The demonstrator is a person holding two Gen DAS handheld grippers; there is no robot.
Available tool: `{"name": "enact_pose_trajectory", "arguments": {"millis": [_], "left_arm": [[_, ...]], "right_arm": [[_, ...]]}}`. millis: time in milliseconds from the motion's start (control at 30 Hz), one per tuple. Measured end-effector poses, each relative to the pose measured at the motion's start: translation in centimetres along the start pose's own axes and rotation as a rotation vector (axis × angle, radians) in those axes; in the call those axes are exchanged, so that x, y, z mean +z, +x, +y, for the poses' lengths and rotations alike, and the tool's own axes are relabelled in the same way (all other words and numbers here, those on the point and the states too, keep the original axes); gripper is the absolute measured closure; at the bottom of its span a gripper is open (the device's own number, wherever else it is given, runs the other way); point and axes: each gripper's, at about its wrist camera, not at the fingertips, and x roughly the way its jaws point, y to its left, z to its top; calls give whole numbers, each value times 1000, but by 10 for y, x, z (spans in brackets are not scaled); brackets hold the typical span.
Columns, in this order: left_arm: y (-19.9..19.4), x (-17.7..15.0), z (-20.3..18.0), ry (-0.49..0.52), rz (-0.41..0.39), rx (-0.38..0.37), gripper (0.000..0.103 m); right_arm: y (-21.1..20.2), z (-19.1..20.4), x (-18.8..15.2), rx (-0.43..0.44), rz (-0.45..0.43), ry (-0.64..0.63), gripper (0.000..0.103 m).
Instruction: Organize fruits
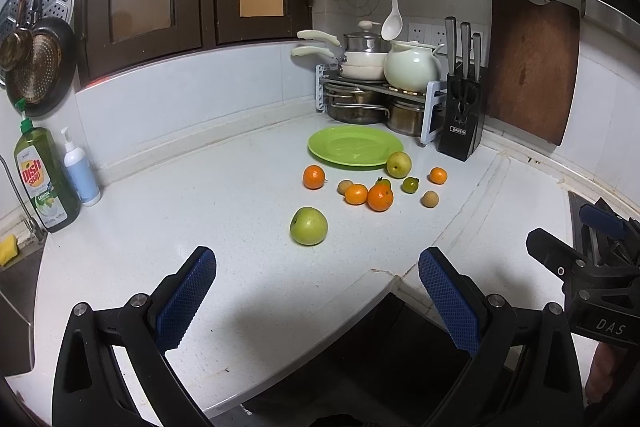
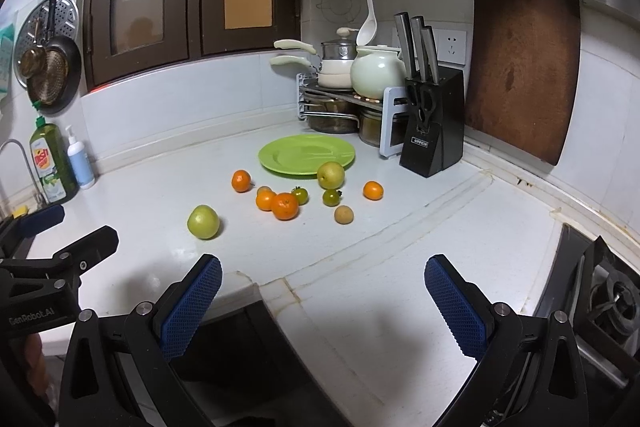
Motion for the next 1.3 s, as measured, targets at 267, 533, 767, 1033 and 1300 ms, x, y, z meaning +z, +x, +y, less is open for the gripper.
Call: {"name": "enact_pose_trajectory", "arguments": {"millis": [267,533,767,1033,1300], "left_arm": [[0,1,-1,-2,1,-2,0],[1,1,-2,-3,1,3,0],[2,2,1,-7,0,1,0],[3,2,1,-7,-2,2,0],[7,1,5,-13,5,0,0]], "right_arm": [[1,2,1,5,4,2,1],[2,4,1,12,7,2,1],[5,7,2,18,10,-1,1],[6,8,1,18,10,-2,1],[10,11,1,20,17,-7,1]]}}
